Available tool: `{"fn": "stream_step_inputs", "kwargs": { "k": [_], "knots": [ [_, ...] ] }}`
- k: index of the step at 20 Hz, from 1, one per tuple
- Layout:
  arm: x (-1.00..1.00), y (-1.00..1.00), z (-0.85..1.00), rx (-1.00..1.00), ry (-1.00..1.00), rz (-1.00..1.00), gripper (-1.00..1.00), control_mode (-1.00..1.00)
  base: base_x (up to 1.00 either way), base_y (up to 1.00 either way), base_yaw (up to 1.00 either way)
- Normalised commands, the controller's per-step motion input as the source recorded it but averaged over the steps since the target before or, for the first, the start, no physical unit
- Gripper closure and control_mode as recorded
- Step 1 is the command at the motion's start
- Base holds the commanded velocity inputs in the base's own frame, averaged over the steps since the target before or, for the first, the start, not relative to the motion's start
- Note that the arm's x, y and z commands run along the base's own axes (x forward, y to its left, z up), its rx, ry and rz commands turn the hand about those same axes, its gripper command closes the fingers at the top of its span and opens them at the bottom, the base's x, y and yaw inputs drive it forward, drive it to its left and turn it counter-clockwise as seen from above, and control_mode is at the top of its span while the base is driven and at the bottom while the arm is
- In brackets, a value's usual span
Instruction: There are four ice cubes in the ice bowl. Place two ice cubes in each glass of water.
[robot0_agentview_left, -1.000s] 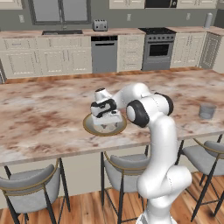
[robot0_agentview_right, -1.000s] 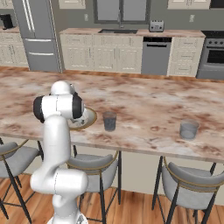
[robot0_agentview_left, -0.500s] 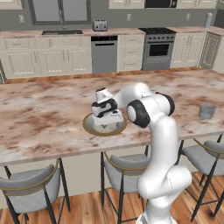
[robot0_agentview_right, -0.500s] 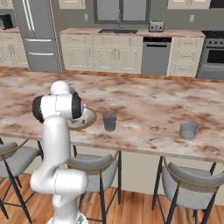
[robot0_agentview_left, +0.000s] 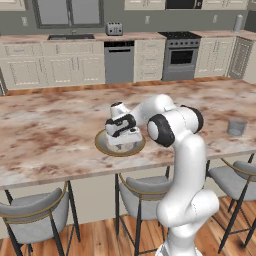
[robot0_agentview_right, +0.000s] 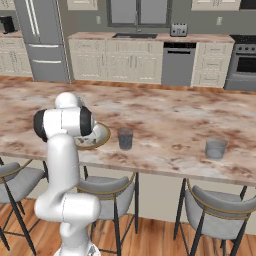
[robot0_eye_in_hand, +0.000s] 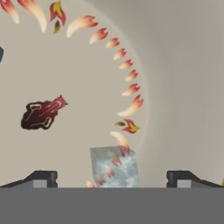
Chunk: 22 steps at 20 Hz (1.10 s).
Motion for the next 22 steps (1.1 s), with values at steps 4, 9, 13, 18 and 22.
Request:
{"fn": "stream_step_inputs", "kwargs": {
  "k": [4,9,13,18,22],
  "knots": [
    [0.00,-0.01,-0.01,0.00,-0.01,0.01,-1.00,-1.00,0.00,0.00,0.00],
    [0.00,0.00,-0.16,0.00,0.00,0.00,-1.00,-1.00,0.00,0.00,0.00],
    [-0.03,0.00,-0.28,0.00,0.00,0.00,1.00,-1.00,0.00,0.00,0.00],
    [0.00,0.00,-0.36,0.00,0.00,0.00,1.00,-1.00,0.00,0.00,0.00],
    [0.00,0.00,-0.49,0.00,0.00,0.00,1.00,-1.00,0.00,0.00,0.00]
  ]
}}
